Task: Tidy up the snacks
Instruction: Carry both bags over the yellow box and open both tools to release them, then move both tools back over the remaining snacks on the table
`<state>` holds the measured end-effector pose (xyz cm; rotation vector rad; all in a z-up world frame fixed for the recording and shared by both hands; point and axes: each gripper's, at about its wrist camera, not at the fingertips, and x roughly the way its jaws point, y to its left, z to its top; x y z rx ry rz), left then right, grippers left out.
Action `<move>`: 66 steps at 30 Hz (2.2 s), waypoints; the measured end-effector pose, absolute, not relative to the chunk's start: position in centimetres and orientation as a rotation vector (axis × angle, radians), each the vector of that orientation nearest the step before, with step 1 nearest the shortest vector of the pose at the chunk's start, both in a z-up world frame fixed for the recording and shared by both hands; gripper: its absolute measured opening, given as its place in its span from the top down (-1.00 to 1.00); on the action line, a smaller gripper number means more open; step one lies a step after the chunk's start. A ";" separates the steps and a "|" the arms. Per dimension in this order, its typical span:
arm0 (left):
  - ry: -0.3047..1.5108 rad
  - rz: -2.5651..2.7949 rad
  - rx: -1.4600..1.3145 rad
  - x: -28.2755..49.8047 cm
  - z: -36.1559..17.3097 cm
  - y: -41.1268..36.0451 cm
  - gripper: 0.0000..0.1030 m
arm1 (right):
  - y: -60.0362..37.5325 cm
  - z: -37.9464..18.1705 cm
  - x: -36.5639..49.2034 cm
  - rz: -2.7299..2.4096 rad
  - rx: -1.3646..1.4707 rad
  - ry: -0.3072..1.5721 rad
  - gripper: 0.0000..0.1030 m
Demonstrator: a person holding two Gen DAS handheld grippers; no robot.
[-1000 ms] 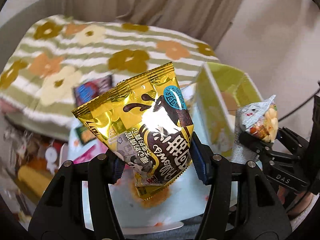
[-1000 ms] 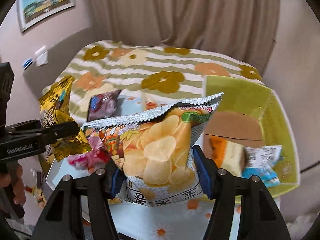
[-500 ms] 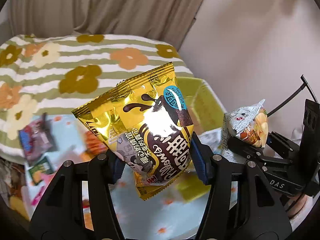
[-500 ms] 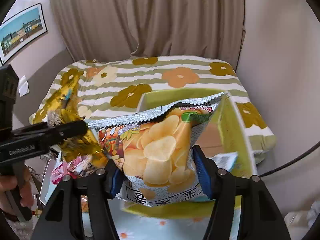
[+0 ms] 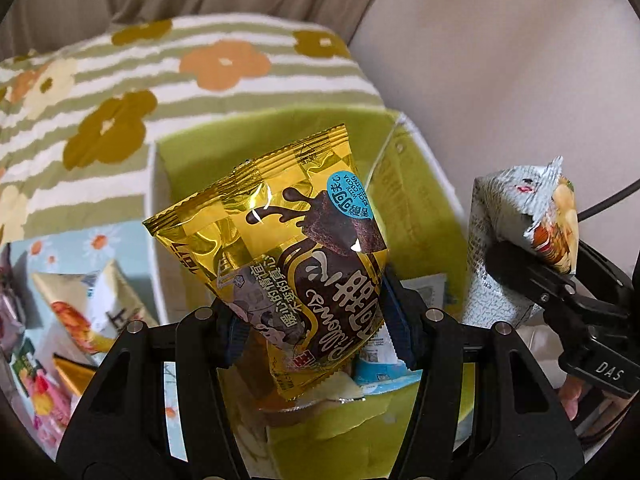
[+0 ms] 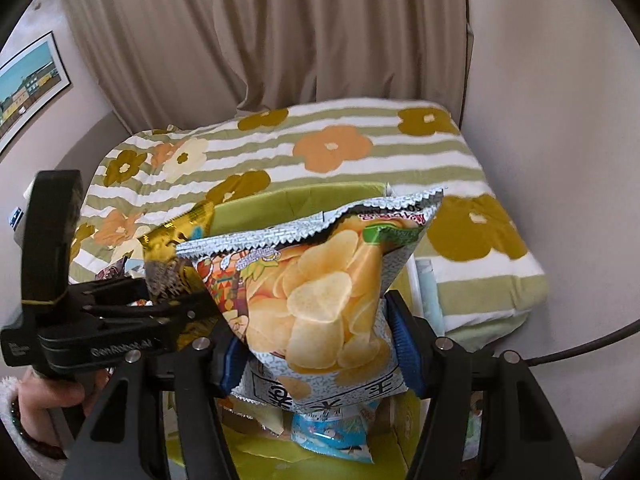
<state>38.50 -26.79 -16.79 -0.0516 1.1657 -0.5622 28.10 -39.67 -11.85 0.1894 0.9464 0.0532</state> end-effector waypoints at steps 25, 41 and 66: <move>1.179 -0.488 0.094 37.2 -17.7 -22.3 -0.99 | -39.6 -15.4 31.2 0.028 0.259 1.066 -0.12; 1.162 -0.426 0.067 34.0 -16.6 -20.4 -0.99 | -39.1 -13.6 28.5 0.067 0.219 0.910 -0.94; 1.026 -0.051 -0.127 22.2 -10.4 -5.2 -0.99 | -30.9 -8.1 24.4 0.315 0.057 0.775 -0.95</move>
